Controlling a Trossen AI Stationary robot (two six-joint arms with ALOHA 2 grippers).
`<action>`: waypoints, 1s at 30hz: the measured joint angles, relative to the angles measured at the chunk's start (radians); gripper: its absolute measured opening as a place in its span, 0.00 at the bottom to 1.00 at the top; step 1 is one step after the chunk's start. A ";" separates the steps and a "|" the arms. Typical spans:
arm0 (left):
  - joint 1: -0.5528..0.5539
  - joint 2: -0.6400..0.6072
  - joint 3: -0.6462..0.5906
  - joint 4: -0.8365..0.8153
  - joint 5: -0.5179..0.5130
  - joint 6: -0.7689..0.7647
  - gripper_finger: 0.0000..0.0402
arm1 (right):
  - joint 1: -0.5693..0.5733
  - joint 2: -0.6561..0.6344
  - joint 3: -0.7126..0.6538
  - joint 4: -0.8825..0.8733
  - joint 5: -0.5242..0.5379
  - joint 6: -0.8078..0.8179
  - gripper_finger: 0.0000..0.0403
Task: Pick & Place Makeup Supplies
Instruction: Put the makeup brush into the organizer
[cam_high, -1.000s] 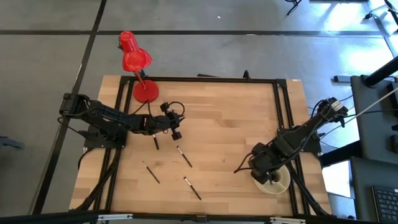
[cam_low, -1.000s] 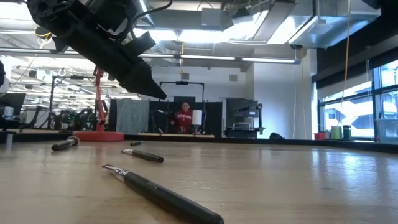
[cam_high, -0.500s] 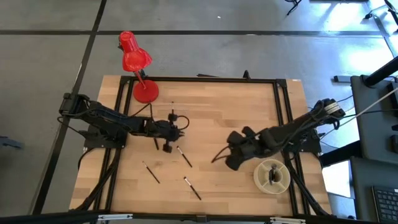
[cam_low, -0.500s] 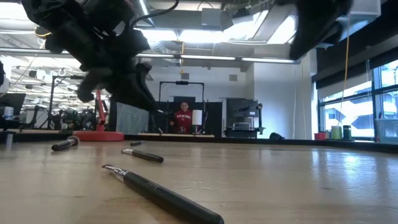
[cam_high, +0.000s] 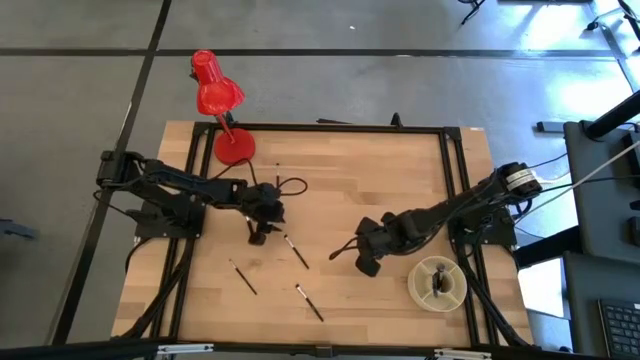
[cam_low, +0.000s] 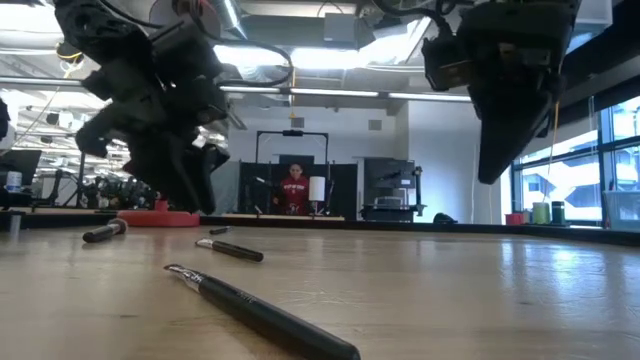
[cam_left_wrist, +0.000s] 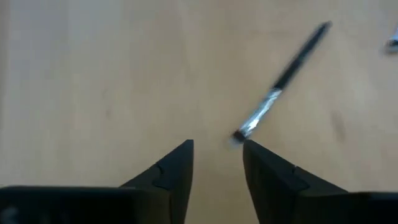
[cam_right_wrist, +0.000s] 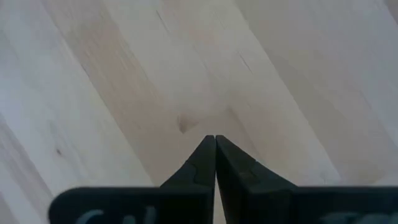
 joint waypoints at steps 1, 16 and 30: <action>0.000 0.005 0.000 0.015 0.020 0.013 0.35 | 0.000 0.000 0.000 0.001 0.000 0.000 0.03; 0.002 0.242 0.006 0.163 0.123 0.068 0.34 | 0.008 0.000 0.000 0.008 0.003 -0.003 0.03; -0.008 0.254 0.024 0.130 0.168 0.145 0.02 | 0.008 0.000 0.000 0.016 0.029 -0.020 0.03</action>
